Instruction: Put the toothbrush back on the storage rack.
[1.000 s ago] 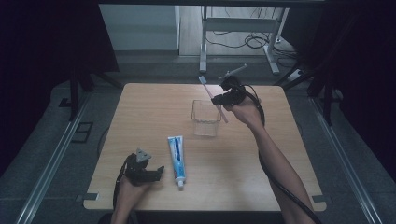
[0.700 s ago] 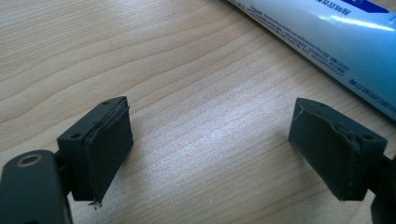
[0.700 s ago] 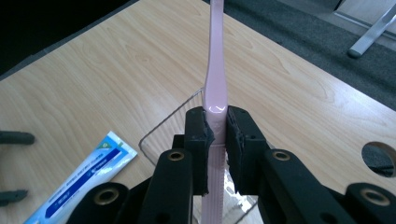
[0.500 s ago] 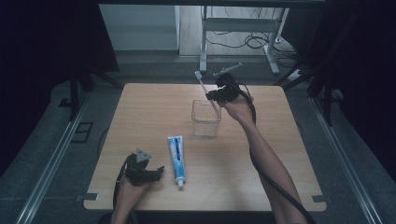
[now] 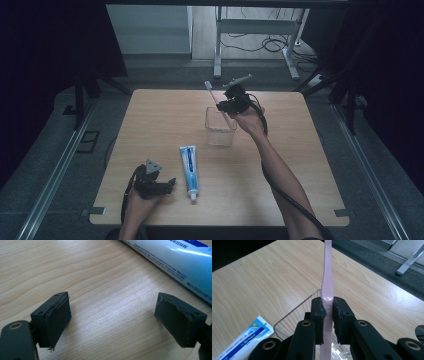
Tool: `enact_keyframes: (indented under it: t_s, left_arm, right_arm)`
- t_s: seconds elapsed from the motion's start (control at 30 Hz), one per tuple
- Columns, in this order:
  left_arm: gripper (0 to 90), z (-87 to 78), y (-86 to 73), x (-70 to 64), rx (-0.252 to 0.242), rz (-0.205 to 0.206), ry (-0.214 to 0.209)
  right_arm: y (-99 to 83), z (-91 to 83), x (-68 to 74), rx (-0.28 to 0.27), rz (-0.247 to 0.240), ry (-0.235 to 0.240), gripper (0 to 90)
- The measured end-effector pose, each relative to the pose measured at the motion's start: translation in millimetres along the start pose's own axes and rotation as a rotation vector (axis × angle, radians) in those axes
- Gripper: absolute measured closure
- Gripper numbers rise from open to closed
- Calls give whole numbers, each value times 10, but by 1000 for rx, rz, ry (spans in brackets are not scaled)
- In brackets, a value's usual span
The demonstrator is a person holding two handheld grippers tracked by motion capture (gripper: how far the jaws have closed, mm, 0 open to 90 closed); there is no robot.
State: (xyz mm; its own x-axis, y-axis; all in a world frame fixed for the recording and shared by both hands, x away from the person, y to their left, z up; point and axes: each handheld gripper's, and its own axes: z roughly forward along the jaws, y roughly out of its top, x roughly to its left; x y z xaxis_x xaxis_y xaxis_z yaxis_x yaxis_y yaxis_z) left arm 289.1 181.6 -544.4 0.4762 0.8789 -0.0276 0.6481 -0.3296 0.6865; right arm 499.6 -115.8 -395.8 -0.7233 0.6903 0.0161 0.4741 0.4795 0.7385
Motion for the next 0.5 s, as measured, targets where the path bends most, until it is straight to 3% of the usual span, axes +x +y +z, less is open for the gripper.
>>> enact_keyframes:
  t_s: [0.5]
  left_arm:
    - [134, 0, 0, 0, 0, 0, 0]
  right_arm:
    - [-217, 267, -19, 48, 8, -1, 785]
